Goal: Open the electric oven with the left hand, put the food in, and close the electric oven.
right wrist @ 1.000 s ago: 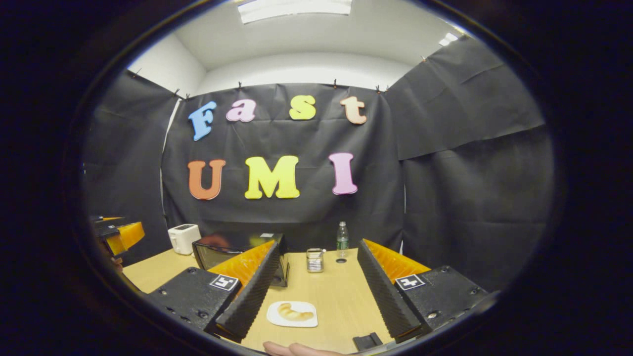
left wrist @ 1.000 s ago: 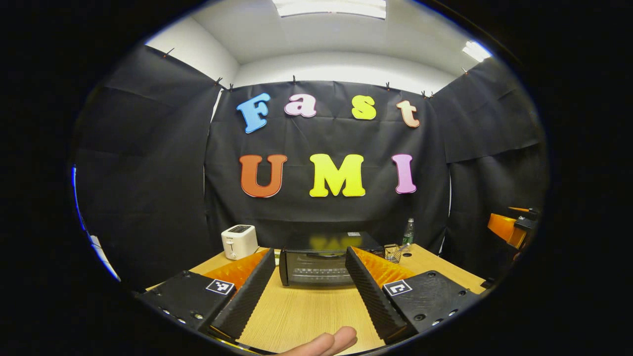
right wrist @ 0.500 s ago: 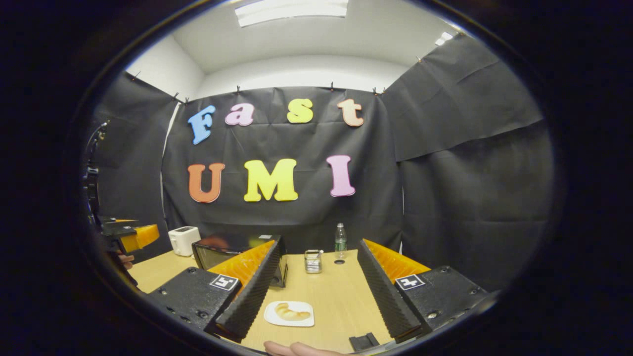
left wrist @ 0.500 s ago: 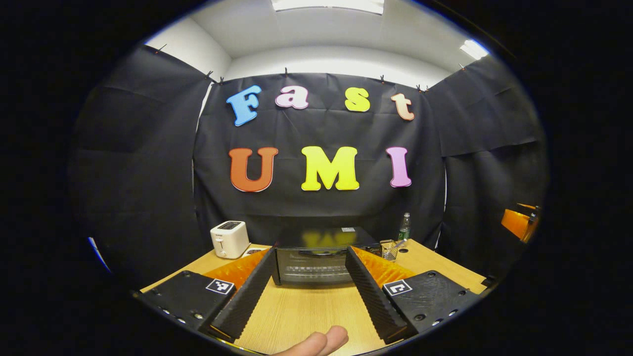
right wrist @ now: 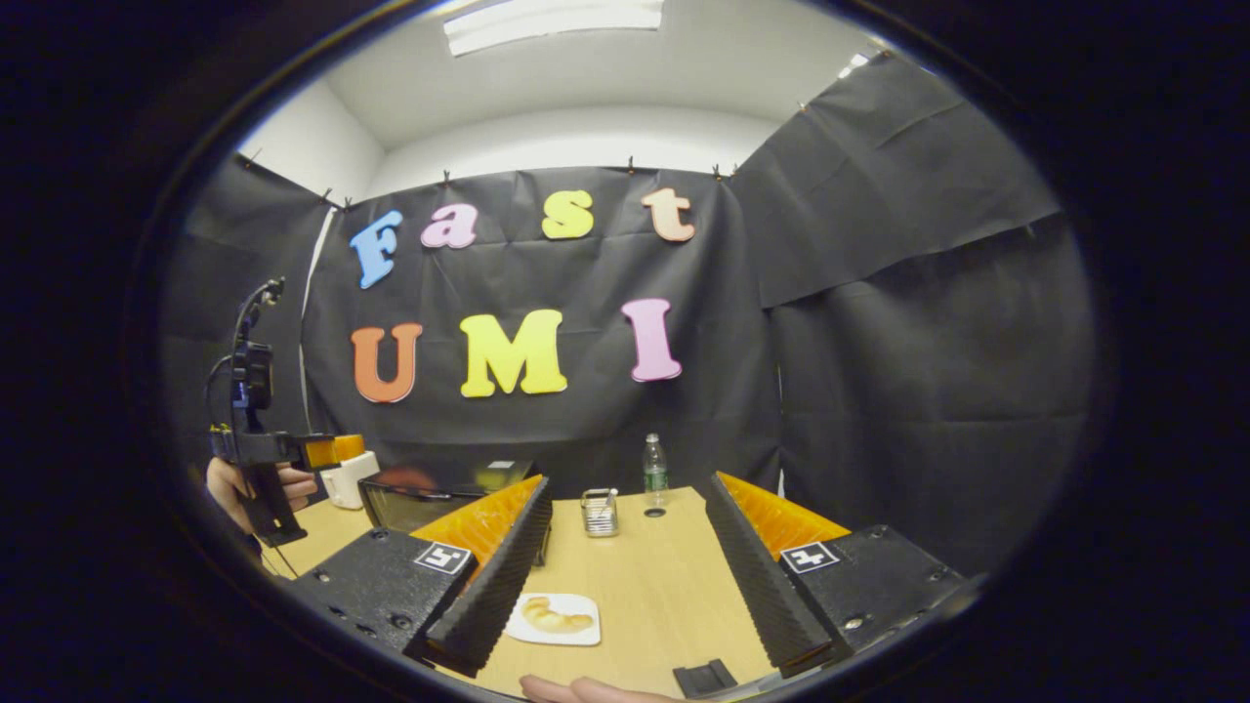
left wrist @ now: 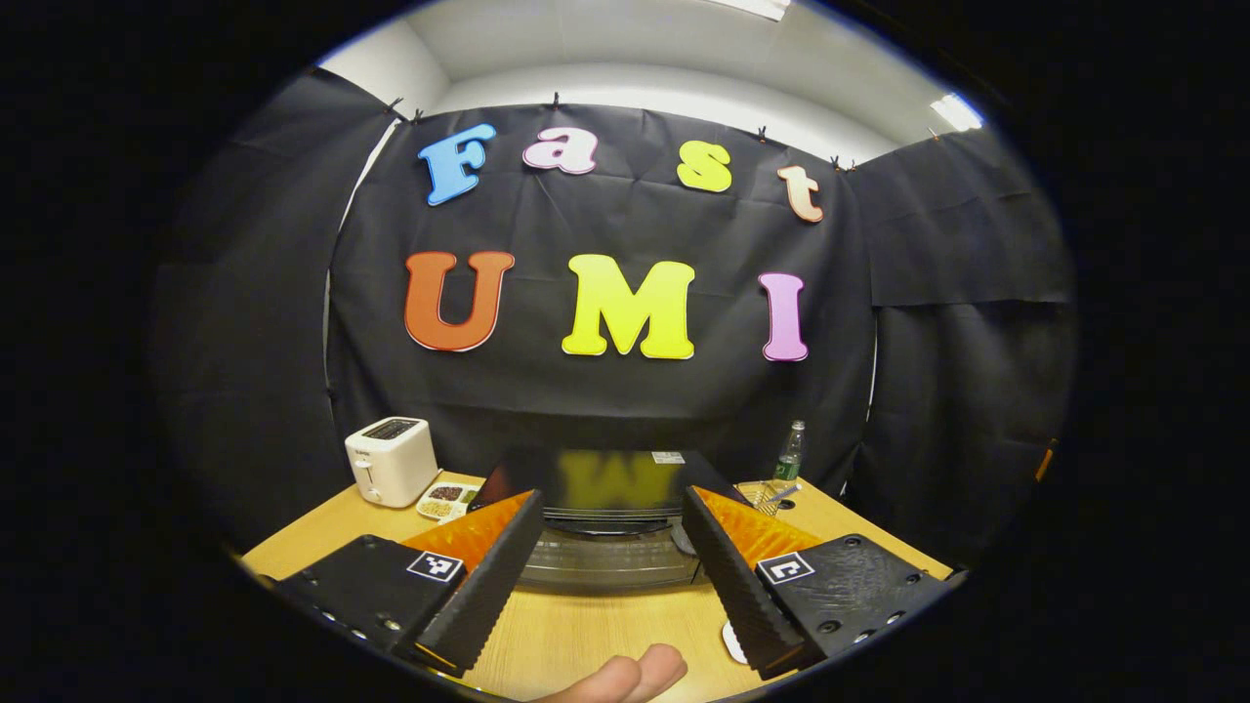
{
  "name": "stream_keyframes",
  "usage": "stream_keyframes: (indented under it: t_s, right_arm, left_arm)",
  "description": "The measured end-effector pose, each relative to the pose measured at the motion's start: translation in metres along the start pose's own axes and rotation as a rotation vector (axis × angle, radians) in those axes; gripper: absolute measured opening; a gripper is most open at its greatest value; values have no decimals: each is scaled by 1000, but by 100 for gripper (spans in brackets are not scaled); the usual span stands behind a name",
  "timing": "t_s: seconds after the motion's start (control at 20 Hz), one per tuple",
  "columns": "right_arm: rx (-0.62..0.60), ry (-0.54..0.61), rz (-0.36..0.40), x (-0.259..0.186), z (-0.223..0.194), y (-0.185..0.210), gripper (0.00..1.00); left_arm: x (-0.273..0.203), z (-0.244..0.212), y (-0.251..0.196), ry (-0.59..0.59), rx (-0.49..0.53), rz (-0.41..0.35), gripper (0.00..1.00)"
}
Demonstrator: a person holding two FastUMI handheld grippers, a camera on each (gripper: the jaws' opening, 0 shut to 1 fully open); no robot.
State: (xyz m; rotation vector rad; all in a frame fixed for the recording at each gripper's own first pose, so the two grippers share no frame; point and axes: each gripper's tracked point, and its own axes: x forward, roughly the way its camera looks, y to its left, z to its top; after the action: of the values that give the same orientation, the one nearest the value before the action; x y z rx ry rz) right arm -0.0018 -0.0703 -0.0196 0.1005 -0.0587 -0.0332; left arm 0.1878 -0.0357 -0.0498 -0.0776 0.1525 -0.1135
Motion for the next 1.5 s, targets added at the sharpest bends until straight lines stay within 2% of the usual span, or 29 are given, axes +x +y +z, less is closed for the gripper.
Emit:
stream_keyframes:
  t_s: [0.25, 0.45, 0.65, 0.7, 0.75, 0.8, 1.05, 1.1, 1.15, 1.5]
  right_arm:
    - [23, -5, 19, 11, -11, -15, 99]
    - [14, 12, 21, 20, -30, -31, 99]
    - [-22, 29, -16, 30, -39, -44, 99]
    - [-32, 28, -23, 31, -39, -43, 99]
    - [-37, 26, -24, 31, -38, -42, 99]
    - [-37, 25, -20, 31, -39, -38, 99]
    - [-13, 41, 2, 23, -39, -19, 99]
    - [-16, 44, 3, 20, -39, -16, 99]
    - [-20, 40, 6, 16, -37, -12, 99]
    - [-13, 37, -1, 4, -33, -2, 99]
  left_arm:
    - [65, -34, 9, 90, 45, 28, 94]
    - [114, -67, 6, 167, 33, 24, 94]
    - [147, -89, 7, 223, 37, 29, 94]
    - [150, -94, 10, 232, 38, 43, 94]
    - [150, -95, 10, 234, 46, 44, 84]
    - [149, -95, 9, 235, 64, 42, 95]
    - [136, -101, 11, 233, 79, 43, 97]
    - [134, -104, 11, 241, 66, 35, 88]
    - [130, -104, 11, 236, 56, 30, 97]
    - [84, -113, 4, 220, 145, 22, 98]
